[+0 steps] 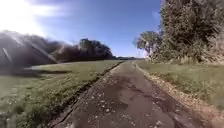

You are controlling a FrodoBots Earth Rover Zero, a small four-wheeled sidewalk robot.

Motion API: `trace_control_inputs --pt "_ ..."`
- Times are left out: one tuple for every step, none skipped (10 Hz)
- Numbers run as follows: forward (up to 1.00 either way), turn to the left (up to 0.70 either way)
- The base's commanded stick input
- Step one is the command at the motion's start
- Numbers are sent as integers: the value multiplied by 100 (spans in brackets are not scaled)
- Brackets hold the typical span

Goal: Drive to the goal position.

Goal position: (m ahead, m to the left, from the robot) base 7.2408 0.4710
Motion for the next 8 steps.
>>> trace_control_inputs --pt "85 0" --pt "85 0" --pt "85 0" --pt "85 -29" --pt "85 -22" --pt "85 -12" --pt "85 -9" --pt "85 -6"
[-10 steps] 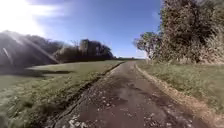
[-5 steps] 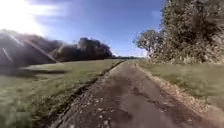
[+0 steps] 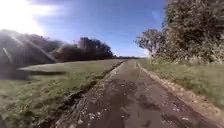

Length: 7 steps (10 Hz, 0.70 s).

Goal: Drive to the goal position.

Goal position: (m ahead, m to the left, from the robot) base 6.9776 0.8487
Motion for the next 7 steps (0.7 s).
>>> trace_control_inputs --pt "85 -20" --pt "85 -30" --pt "85 -7" --pt "85 -18" --pt "85 -26" --pt "85 -16" --pt "85 -7"
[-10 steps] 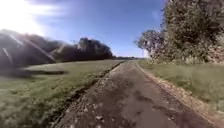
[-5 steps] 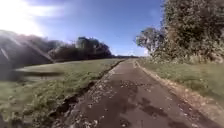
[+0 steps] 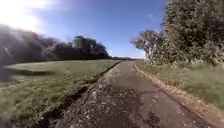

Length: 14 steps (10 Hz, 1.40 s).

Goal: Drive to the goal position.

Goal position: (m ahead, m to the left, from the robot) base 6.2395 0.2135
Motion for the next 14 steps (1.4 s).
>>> trace_control_inputs --pt "85 -28" --pt "85 -15" --pt "85 -1" --pt "85 0" --pt "85 0" --pt "85 0" --pt "85 0" --pt "85 0" --pt "85 0" --pt "85 0" --pt "85 0" --pt "85 0" --pt "85 0" --pt "85 0"
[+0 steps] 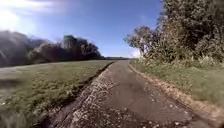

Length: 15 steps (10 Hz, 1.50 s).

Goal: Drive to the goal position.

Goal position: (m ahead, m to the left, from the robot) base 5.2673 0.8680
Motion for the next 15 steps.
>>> trace_control_inputs --pt "85 0" --pt "85 0" --pt "85 0" --pt "85 0" --pt "85 0" --pt "85 0" --pt "85 0" --pt "85 0" --pt "85 0" --pt "85 0" --pt "85 0" --pt "85 0" --pt "85 0" --pt "85 0" --pt "85 0"
